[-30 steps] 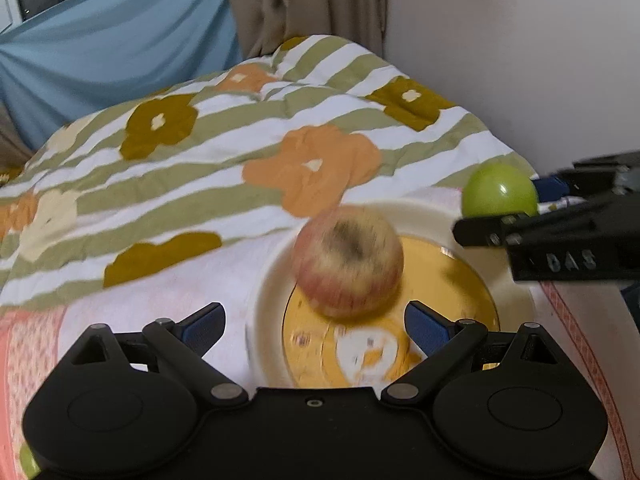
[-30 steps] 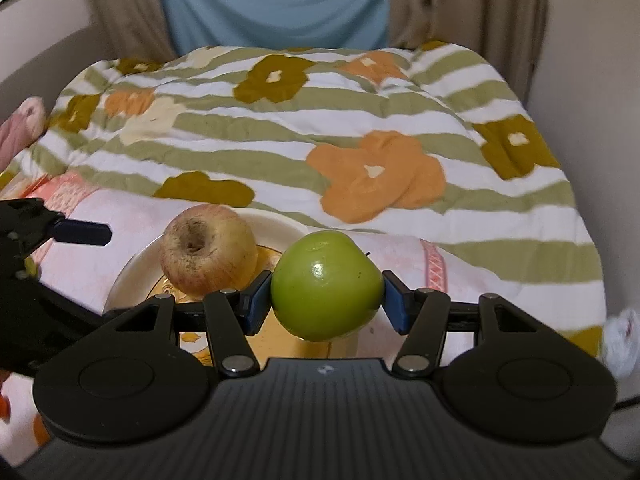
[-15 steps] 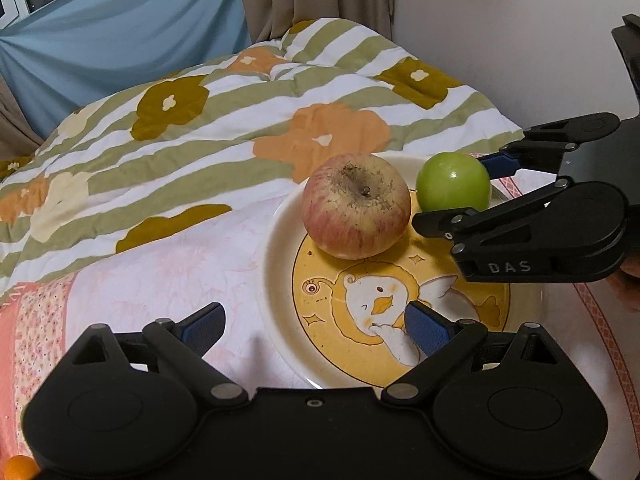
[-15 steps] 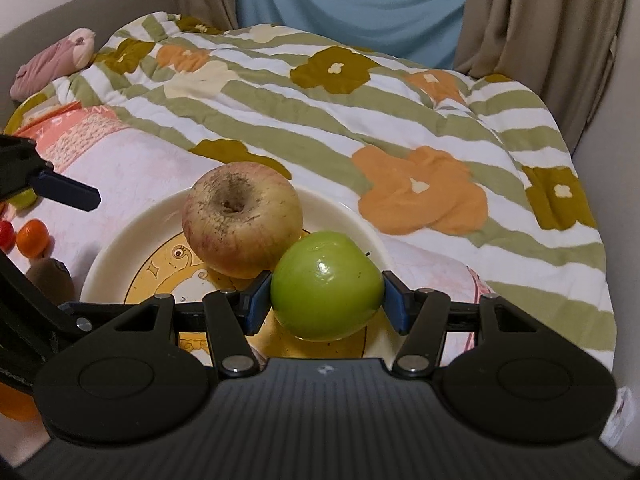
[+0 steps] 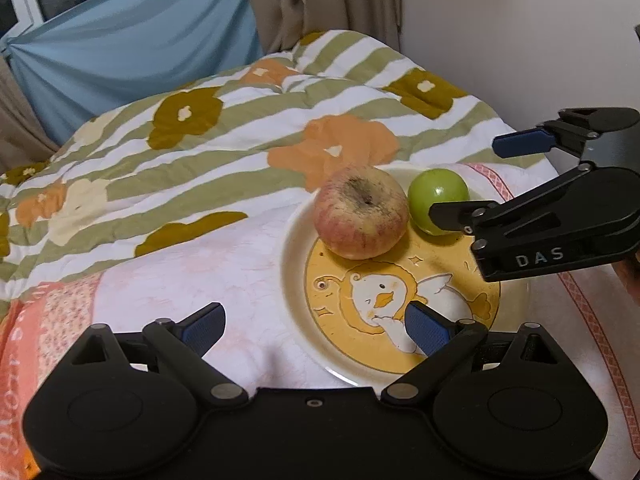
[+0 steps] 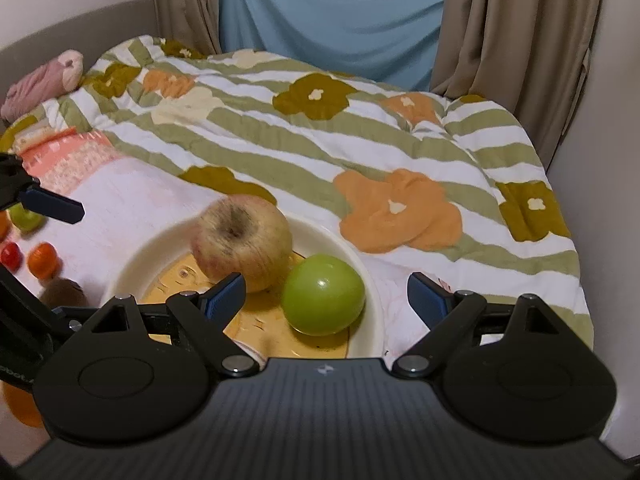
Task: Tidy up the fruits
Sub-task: 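Release the red-yellow apple with the left tool while the right tool releases the green apple into the bowl, then grasp the tangerine with the left tool while the right tool grasps the large orange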
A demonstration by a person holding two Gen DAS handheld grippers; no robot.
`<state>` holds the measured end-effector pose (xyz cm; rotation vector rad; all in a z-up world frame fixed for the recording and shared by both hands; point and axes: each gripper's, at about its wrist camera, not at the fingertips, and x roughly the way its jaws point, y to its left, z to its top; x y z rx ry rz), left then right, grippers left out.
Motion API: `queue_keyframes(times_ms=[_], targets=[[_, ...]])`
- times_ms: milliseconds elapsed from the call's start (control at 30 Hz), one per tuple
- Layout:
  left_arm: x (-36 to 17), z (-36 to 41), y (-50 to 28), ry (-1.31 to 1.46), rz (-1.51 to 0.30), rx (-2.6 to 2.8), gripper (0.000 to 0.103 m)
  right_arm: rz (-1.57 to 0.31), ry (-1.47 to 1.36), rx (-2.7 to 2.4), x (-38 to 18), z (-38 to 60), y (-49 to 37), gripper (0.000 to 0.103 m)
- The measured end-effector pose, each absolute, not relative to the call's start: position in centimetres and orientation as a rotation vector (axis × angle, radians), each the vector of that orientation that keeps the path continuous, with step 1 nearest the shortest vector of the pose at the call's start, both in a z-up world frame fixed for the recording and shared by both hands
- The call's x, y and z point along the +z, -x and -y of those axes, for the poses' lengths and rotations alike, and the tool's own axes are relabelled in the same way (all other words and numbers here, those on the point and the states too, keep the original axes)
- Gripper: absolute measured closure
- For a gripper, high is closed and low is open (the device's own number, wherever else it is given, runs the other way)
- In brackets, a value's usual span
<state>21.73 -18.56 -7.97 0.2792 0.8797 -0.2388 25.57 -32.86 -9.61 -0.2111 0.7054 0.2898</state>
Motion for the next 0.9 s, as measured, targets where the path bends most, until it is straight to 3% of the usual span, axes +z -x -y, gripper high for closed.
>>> queue_keyframes(times_ms=[600,900], targets=[[2.0,8.7,-12.5,-0.179,-0.693,-0.101,0.004,-0.617,-0.006,0.208,0.7,27.4,-16.0,0.000],[4.4,3.6,-6.7,-0.120,-0.627,-0.079,0.004,-0.595,-0.114,0.165,4.7,24.0,-10.1,0.000]])
